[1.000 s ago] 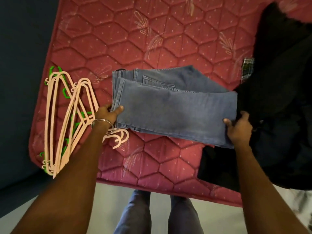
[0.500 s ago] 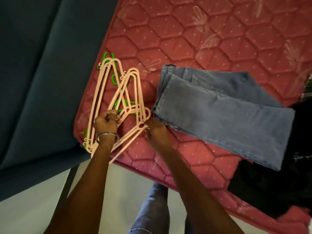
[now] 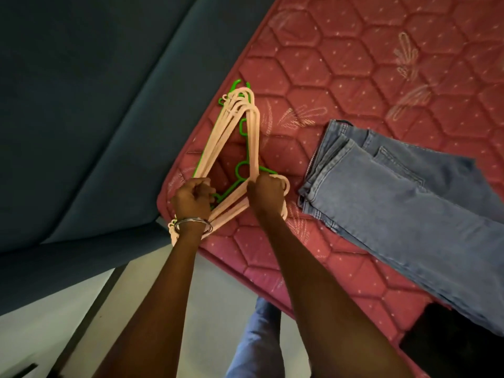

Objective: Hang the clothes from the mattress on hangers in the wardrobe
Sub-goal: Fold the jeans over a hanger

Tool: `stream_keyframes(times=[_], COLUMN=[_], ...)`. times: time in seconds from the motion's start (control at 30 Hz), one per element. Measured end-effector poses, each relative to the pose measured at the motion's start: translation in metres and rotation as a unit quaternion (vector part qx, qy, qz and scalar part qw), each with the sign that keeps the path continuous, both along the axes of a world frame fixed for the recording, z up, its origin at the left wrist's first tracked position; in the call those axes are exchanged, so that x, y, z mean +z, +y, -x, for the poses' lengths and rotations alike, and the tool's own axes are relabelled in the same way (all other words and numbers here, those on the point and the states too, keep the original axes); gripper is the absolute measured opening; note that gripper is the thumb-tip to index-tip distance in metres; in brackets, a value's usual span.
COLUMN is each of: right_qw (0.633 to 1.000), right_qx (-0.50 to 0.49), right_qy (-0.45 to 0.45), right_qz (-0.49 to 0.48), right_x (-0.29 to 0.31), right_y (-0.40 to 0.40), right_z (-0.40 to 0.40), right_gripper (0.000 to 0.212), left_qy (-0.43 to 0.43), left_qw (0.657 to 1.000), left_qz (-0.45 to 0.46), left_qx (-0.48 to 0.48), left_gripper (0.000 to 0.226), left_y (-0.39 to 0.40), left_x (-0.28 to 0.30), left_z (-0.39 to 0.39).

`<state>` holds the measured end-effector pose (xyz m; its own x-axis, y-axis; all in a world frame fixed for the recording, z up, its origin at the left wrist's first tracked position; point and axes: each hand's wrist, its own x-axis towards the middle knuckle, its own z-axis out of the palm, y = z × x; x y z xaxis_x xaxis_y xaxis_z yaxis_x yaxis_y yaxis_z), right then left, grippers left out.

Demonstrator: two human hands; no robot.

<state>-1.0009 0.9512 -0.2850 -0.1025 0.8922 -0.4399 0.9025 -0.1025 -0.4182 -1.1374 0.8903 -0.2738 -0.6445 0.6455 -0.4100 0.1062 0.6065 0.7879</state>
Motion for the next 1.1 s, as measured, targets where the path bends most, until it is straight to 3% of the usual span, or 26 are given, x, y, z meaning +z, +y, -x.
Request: stream_keyframes(times=[0.17, 0.3, 0.43, 0.5, 0.57, 0.6, 0.67, 0.73, 0.77, 0.8, 0.83, 0.9, 0.97, 1.0, 1.1], right_qw=[0.995, 0.981, 0.968, 0.966, 0.968, 0.966, 0.969, 0.980, 0.978, 0.963, 0.933, 0.826, 0.706, 0.666, 0.618], right_qx=[-0.043, -0.007, 0.039, 0.015, -0.029, -0.052, -0.078, -0.115, -0.160, -0.223, -0.301, -0.461, -0.525, -0.523, -0.532], right_qy=[0.076, 0.189, 0.242, 0.256, 0.251, 0.253, 0.230, 0.153, 0.104, 0.078, 0.110, 0.298, 0.476, 0.530, 0.578], right_qz=[0.045, 0.052, 0.045, 0.022, -0.007, -0.015, -0.038, -0.059, -0.089, -0.129, -0.165, -0.126, 0.000, 0.039, 0.044], right_x=[0.005, 0.020, 0.045, 0.059, 0.068, 0.072, 0.083, 0.097, 0.103, 0.106, 0.109, 0.119, 0.124, 0.128, 0.139], right_y=[0.037, 0.038, 0.039, 0.043, 0.048, 0.050, 0.050, 0.040, 0.030, 0.016, 0.002, -0.024, -0.051, -0.065, -0.093], right_z=[0.007, -0.006, -0.044, -0.077, -0.111, -0.128, -0.169, -0.216, -0.242, -0.273, -0.299, -0.336, -0.369, -0.388, -0.423], right_gripper=[0.032, 0.027, 0.026, 0.029, 0.028, 0.028, 0.031, 0.026, 0.038, 0.057, 0.069, 0.069, 0.049, 0.035, 0.006], left_qy=[0.065, 0.189, 0.325, 0.229, 0.016, -0.045, -0.069, -0.073, -0.088, -0.105, -0.120, -0.158, -0.188, -0.204, -0.235], left_qw=[0.998, 0.982, 0.937, 0.954, 0.980, 0.979, 0.974, 0.975, 0.977, 0.979, 0.979, 0.975, 0.966, 0.959, 0.944], left_qz=[-0.017, -0.024, 0.027, 0.027, 0.004, 0.000, -0.009, -0.037, -0.042, -0.041, -0.037, -0.017, 0.007, 0.017, 0.049], left_qx=[0.014, -0.008, -0.124, -0.193, -0.199, -0.198, -0.214, -0.205, -0.188, -0.172, -0.158, -0.155, -0.179, -0.195, -0.228], left_gripper=[0.018, 0.018, 0.042, 0.040, 0.012, 0.015, 0.021, 0.023, 0.025, 0.027, 0.029, 0.031, 0.030, 0.029, 0.029], left_y=[0.010, 0.013, 0.031, 0.048, 0.064, 0.071, 0.080, 0.084, 0.085, 0.085, 0.085, 0.081, 0.069, 0.061, 0.032], left_x=[0.015, 0.024, 0.044, 0.060, 0.077, 0.082, 0.090, 0.092, 0.091, 0.091, 0.090, 0.089, 0.088, 0.088, 0.079], left_z=[0.013, 0.022, 0.017, 0.003, -0.026, -0.044, -0.089, -0.130, -0.150, -0.175, -0.198, -0.240, -0.287, -0.316, -0.377])
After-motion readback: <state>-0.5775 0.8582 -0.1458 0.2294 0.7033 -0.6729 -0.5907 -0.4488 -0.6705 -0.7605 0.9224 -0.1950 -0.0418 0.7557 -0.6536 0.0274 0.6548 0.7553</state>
